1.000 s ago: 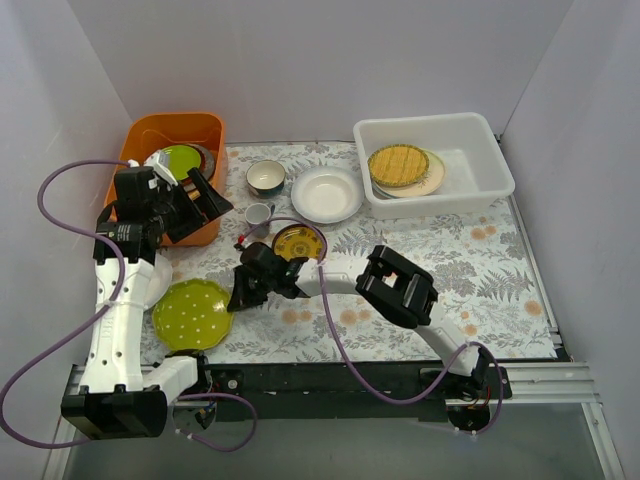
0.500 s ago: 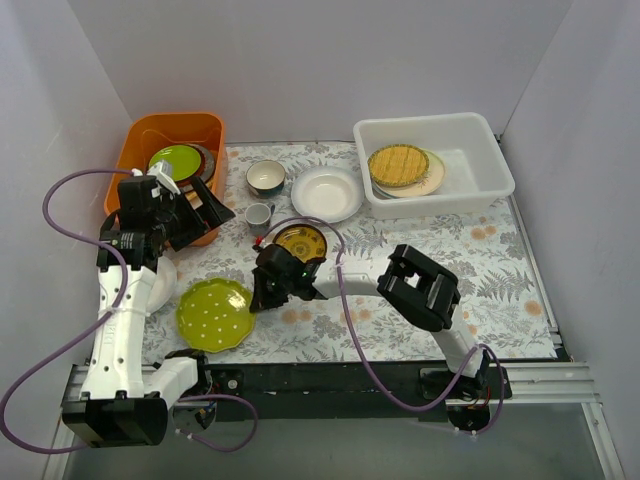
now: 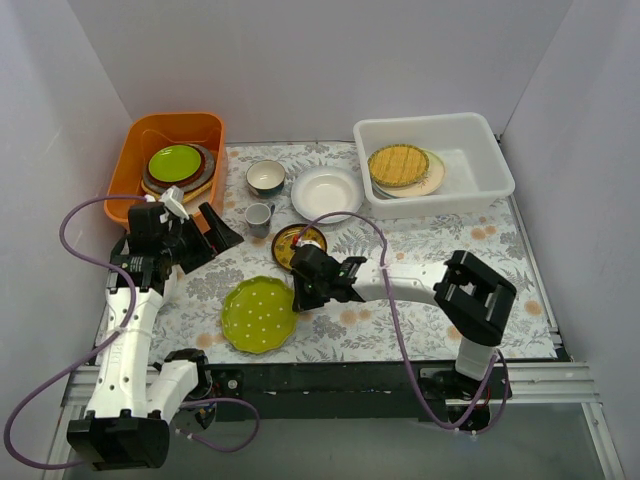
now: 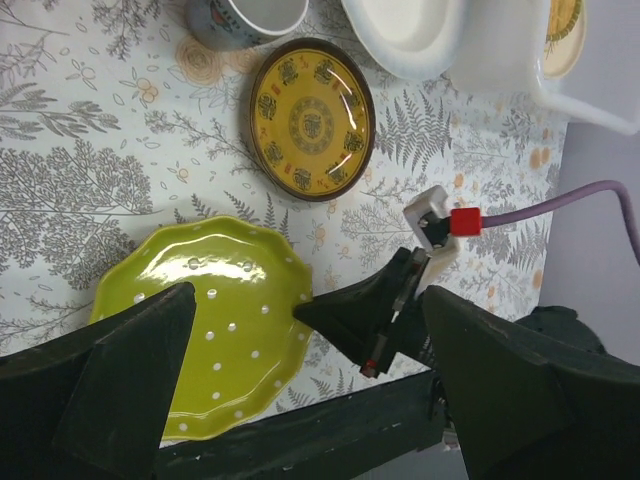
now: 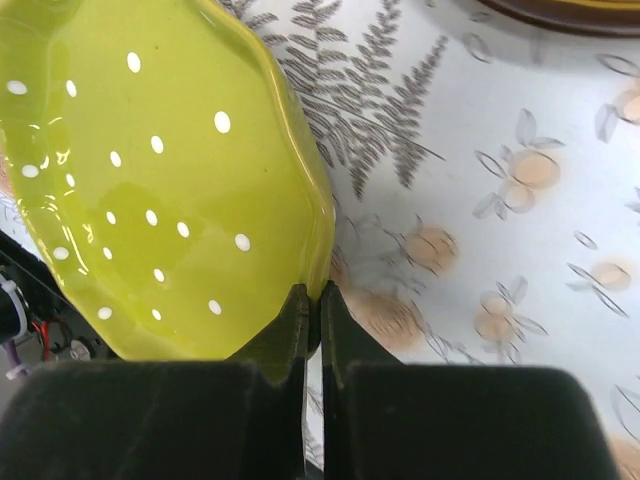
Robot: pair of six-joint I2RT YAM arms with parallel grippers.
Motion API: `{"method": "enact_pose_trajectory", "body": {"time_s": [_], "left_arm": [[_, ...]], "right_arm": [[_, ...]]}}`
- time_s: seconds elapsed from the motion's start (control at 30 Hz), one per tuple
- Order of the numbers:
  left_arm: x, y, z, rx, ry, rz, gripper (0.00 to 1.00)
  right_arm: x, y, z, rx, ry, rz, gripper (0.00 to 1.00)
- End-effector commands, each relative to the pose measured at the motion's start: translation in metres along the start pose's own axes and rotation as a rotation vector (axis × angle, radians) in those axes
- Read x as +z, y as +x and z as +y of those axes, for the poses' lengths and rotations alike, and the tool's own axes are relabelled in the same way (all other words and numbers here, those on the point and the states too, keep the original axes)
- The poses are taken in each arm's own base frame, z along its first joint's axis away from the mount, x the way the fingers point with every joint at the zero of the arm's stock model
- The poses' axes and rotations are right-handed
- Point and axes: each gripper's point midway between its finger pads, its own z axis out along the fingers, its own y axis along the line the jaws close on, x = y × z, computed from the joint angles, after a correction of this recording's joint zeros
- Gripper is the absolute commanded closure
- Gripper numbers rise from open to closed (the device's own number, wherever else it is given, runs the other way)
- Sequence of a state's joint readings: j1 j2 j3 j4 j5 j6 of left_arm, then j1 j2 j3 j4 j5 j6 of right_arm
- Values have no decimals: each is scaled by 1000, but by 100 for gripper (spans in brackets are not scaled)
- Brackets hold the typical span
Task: Place the plates into the plastic bin on the countertop
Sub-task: Pick up the plate from the corner of the board, then place the plate in the plastic bin.
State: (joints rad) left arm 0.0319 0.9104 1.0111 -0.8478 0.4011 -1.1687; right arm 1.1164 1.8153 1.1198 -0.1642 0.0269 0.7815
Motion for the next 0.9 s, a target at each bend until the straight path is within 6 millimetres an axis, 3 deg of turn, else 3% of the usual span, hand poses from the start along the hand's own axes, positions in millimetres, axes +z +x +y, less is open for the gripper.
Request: {"method": "enact_pose_trajectory", "body": {"time_s": [0.0, 0.27, 0.6, 0.73, 0.87], "left_arm": [[-4, 12, -11, 6, 96, 15, 2], [5, 48, -3, -12, 173, 79, 5], [13, 81, 5, -51, 238, 139, 10], [14, 84, 1, -66, 261, 156, 11], [13, 87, -10, -106, 325, 167, 12]], "right_arm": [[-44, -38, 21, -1, -90, -149, 99], [-93, -38, -7, 49, -105, -214, 99], [-166, -77, -38, 129, -128, -385, 99], [-178, -86, -34, 134, -155, -416, 99], [-178, -89, -20, 137, -218, -400, 99]]}}
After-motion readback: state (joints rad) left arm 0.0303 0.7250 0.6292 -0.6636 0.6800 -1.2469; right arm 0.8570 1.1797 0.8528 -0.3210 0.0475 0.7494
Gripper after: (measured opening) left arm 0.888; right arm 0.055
